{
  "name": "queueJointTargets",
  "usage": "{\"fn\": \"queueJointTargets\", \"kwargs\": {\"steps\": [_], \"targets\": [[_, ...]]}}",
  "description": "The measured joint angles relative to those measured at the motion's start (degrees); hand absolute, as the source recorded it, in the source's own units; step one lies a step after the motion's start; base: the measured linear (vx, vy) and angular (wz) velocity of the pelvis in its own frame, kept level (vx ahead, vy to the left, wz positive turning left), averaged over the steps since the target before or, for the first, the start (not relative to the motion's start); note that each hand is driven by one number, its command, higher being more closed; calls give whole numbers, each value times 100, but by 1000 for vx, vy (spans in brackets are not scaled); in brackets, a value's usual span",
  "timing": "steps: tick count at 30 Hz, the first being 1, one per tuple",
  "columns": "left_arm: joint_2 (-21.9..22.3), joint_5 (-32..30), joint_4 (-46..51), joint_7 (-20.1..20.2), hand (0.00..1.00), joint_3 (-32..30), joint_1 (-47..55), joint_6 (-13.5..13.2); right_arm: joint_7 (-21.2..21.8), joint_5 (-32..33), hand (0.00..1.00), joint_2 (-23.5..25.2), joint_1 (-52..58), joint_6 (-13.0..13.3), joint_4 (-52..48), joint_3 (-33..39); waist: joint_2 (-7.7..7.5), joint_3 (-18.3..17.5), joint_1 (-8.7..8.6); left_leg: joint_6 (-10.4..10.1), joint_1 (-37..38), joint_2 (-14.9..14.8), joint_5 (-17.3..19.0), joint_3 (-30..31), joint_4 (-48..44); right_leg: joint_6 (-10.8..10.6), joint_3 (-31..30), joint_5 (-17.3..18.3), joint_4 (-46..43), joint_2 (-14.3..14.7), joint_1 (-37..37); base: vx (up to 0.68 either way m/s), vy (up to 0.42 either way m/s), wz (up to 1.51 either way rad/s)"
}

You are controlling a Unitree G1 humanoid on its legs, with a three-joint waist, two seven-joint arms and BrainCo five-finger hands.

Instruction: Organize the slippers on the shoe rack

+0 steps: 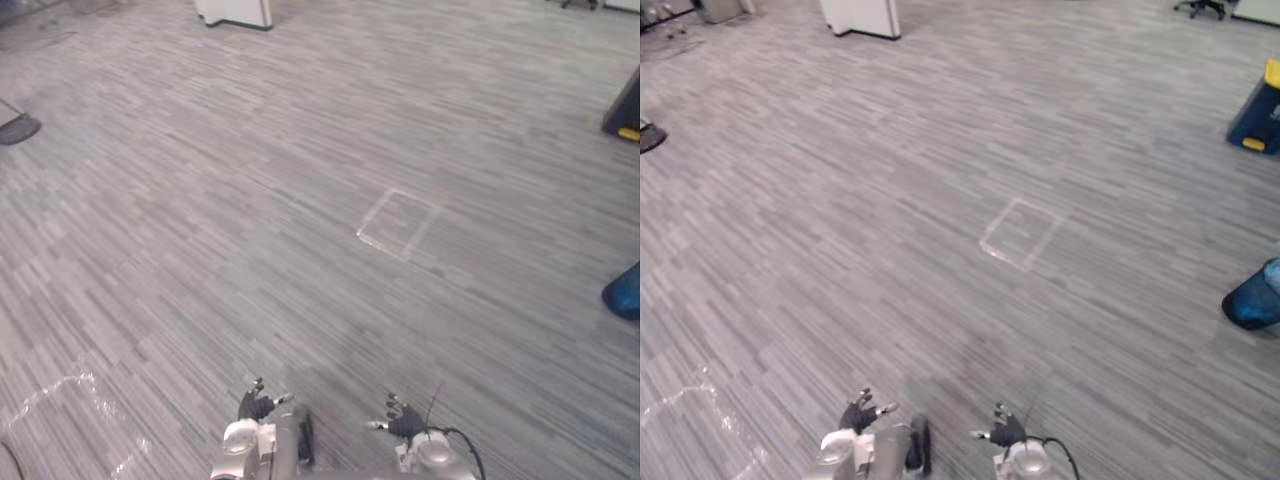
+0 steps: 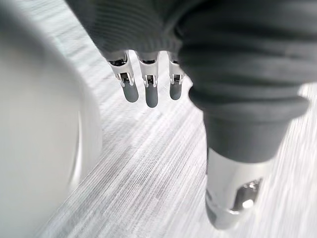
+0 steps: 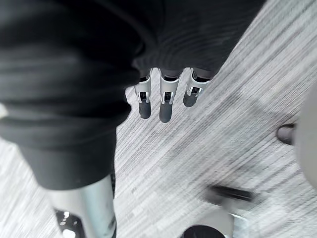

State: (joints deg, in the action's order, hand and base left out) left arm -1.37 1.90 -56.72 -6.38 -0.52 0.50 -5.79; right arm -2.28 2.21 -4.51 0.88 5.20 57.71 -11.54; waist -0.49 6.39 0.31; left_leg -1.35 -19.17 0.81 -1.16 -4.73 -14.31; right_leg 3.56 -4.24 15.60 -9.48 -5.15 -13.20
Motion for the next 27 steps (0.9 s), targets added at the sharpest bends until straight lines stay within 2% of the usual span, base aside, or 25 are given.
{"fn": "queueJointTargets", "kwargs": {"steps": [1,2,3,4,5,6,7,8,9,11,12,13,14,15,16,17,18,19,20,21,22,23,24,25,27], "targets": [[-49,-10,-89,4,0,-1,-55,-6,16,-5,0,-6,29,2,9,33,-141,8,-47,210,85,101,111,-112,-101,-215,-156,-109,-686,-98,264,743,268,-1],[-60,-9,-107,1,0,2,-76,-6,17,-6,0,-11,31,1,18,76,-178,24,-41,251,165,128,162,-142,-98,-310,-231,-163,-1009,-99,375,729,226,1],[-132,-13,-165,0,0,54,-105,8,22,-10,0,-11,30,-1,60,206,-259,55,-89,331,515,233,380,-166,-33,-796,-405,-558,-2124,-105,743,457,134,-3],[-146,-14,-198,0,0,70,-106,10,22,-11,0,-9,26,0,65,219,-284,78,-103,352,694,246,465,-183,29,-985,-501,-785,-2610,-78,889,546,150,-22],[-234,-47,-259,-8,0,156,-111,19,21,-23,0,-14,4,0,67,236,-320,157,-98,386,1171,272,629,-259,199,-1253,-666,-992,-3812,-46,1327,510,127,-44],[-240,-71,-370,-23,0,169,-110,67,45,-36,0,-69,8,32,-65,238,-266,222,-134,385,1734,261,796,-284,398,-939,-508,-673,-4802,18,1820,499,118,-48],[-232,-72,-380,-30,0,169,-131,104,45,-36,0,-92,1,51,-87,235,-243,249,-149,386,1939,234,838,-297,499,-844,-438,-539,-4959,37,1956,465,86,-39],[-207,-70,-412,-42,0,167,-145,132,46,-33,0,-151,-8,85,-114,233,-163,285,-190,419,2339,139,952,-360,703,-615,-230,-239,-5018,144,2349,456,40,-31],[-204,-69,-423,-60,0,161,-167,132,56,1,0,-178,-37,100,-149,239,-115,309,-208,425,2653,-1,1106,-409,849,-514,36,-3,-4680,312,2805,533,-5,-27],[-209,-72,-428,-70,0,139,-177,135,55,4,0,-141,-75,126,-220,249,-124,313,-280,368,2884,-145,1304,-417,911,-523,307,74,-3874,485,3210,462,-57,-10],[-196,-74,-429,-68,0,124,-184,139,55,6,0,-109,-103,142,-231,267,-160,323,-343,344,3046,-205,1425,-415,974,-569,443,-17,-3047,557,3356,480,-106,5],[-194,-85,-426,-57,0,129,-220,142,49,12,0,-45,-106,163,-226,318,-251,321,-406,295,3237,-194,1577,-389,1059,-609,501,-531,-1590,590,3414,498,-126,7],[-195,-125,-426,-40,0,144,-226,139,49,14,0,-13,-107,163,-203,343,-302,300,-419,274,3320,-146,1618,-366,1109,-536,506,-897,-1136,582,3429,546,-152,20],[-178,-196,-486,7,0,157,-226,140,54,16,0,3,-123,167,-188,425,-287,296,-481,282,3485,-151,1646,-227,1155,-284,556,-1532,-1132,557,3388,619,-162,23],[-73,-242,-536,55,0,135,-266,138,58,9,0,-5,-199,168,-150,515,-186,323,-509,240,3526,-278,1592,6,944,-97,672,-1241,-1460,596,3344,619,-164,23],[-31,-252,-542,64,0,93,-268,140,66,10,0,3,-219,165,-122,586,-171,332,-505,185,3530,-293,1559,101,802,-47,704,-1071,-1650,583,3343,590,-178,17],[50,-289,-536,87,0,-8,-231,141,65,4,0,7,-221,146,-91,699,-125,315,-506,96,3520,-307,1506,248,466,46,779,-767,-1943,555,3294,671,-239,31],[185,-318,-460,117,0,-110,-151,140,54,-1,0,-40,-162,107,-88,687,4,228,-545,-175,3074,-352,1356,421,-861,59,896,-367,-1870,583,2919,674,-239,35],[227,-331,-447,125,0,-178,-151,140,52,-1,0,-62,-141,101,-95,684,36,221,-549,-379,2832,-371,1230,473,-1425,78,901,-316,-1786,609,2787,668,-215,32],[318,-335,-350,140,0,-354,-130,145,52,3,0,-98,-121,72,-153,654,128,207,-521,-903,2223,-487,752,543,-2723,133,890,-242,-1550,673,2486,539,-120,-15],[375,-320,-207,161,0,-530,-5,149,41,3,0,-115,-59,42,-212,628,167,222,-390,-968,1641,-703,634,421,-4032,240,754,-170,-1263,845,2046,424,-84,-29],[373,-316,-138,158,0,-536,17,127,34,4,0,-111,-48,34,-213,606,182,222,-365,-921,1505,-754,677,355,-4288,273,692,-150,-1180,895,1897,540,-55,-71],[311,-319,41,152,0,-528,84,117,10,4,0,-92,-18,1,-212,437,142,231,-253,-649,1167,-894,901,147,-4761,360,484,-98,-880,968,1392,542,-26,-95],[230,-317,131,152,0,-511,89,114,2,13,0,3,34,-13,-215,394,60,194,-122,-517,789,-950,1162,-88,-4681,393,178,-76,-560,963,907,659,-16,-126],[228,-314,217,152,0,-512,83,110,1,15,0,81,25,-21,-212,400,42,196,-59,-313,473,-923,1455,-311,-4137,395,-147,-74,-275,890,492,550,84,-109]]}}
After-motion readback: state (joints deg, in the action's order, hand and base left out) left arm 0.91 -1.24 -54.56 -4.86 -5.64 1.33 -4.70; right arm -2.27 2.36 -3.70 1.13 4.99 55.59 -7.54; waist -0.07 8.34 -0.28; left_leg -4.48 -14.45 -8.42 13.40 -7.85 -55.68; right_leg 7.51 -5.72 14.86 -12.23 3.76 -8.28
